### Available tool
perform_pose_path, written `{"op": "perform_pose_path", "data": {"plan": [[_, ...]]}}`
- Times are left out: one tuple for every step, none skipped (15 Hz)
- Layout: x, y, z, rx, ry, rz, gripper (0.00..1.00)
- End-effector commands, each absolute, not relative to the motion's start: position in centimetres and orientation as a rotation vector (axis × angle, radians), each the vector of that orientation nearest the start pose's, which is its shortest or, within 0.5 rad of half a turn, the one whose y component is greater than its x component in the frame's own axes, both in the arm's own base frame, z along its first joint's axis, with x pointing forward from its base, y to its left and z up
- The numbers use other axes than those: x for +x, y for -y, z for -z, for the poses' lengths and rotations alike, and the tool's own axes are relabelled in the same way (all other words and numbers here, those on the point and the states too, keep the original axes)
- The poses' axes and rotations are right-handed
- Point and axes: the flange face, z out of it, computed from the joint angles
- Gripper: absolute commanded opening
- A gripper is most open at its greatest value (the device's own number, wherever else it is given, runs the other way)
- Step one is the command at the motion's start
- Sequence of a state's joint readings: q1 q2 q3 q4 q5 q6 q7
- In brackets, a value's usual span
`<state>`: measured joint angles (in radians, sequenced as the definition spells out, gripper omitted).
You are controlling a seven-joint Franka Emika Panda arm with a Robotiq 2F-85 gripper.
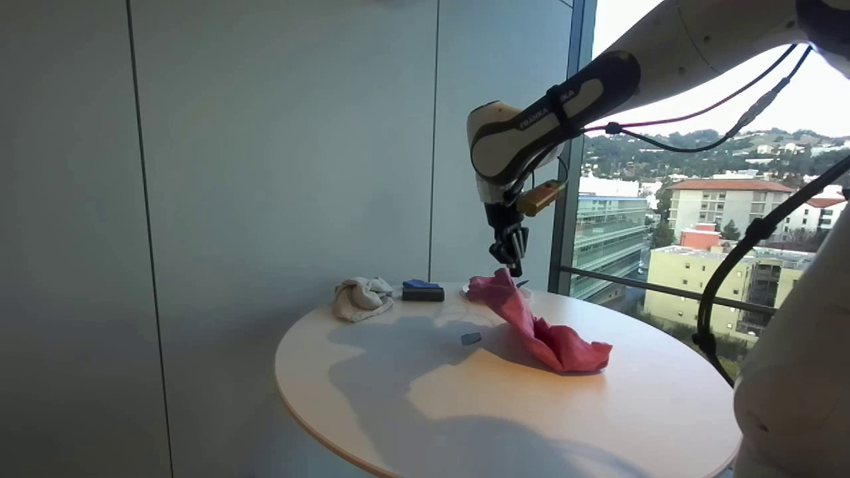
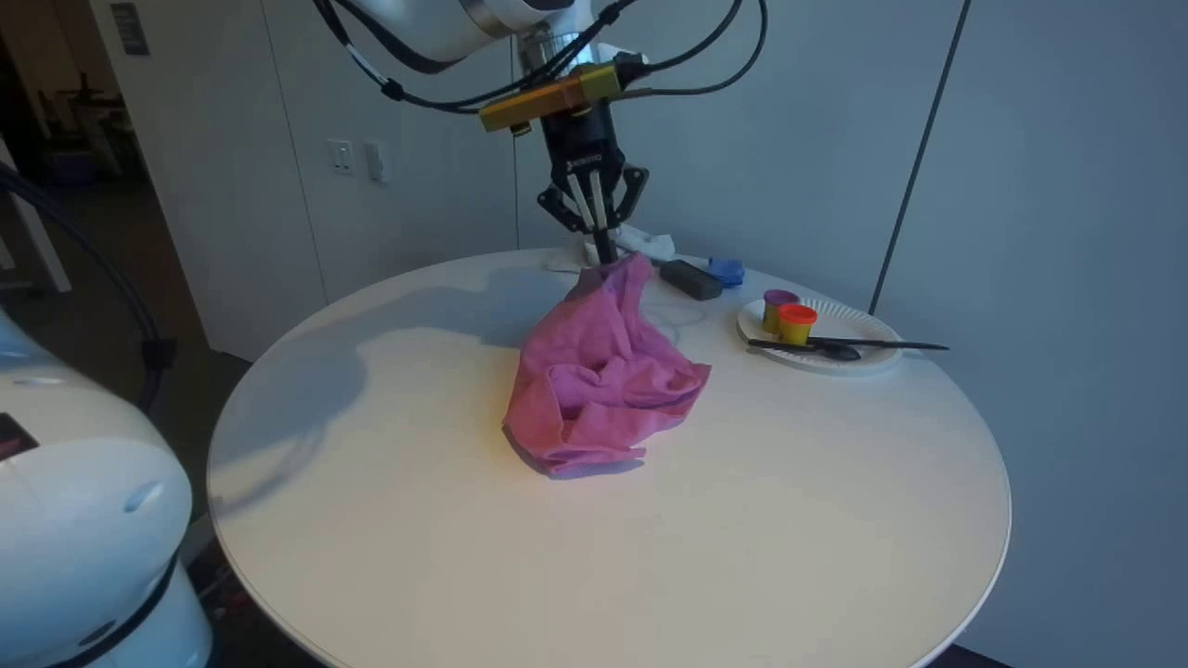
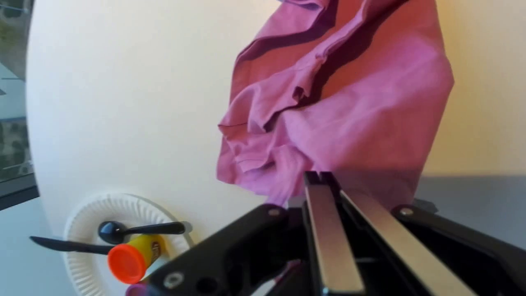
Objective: Unfold the pink towel once.
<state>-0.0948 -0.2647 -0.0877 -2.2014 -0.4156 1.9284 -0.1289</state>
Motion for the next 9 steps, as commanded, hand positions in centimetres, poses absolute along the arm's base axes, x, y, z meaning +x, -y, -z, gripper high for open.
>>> {"op": "perform_pose_path", "data": {"plan": [[45.4,9.0,-51.0,-3.698,0.173,-0.06,0.06],[45.6,8.3,-50.9,-3.755,0.138,-0.081,0.05],[45.8,7.6,-50.6,-3.812,0.156,-0.114,0.06],[45.9,7.1,-50.2,-3.817,0.163,-0.16,0.06],[45.9,6.6,-49.8,-3.79,0.207,-0.169,0.07],[46.1,6.4,-49.4,-3.676,0.278,-0.142,0.31],[46.3,6.3,-49.0,-3.605,0.306,-0.088,0.32],[46.5,6.2,-48.6,-3.557,0.316,-0.063,0.34],[46.9,6.5,-48.0,-3.503,0.324,-0.035,0.41]]}}
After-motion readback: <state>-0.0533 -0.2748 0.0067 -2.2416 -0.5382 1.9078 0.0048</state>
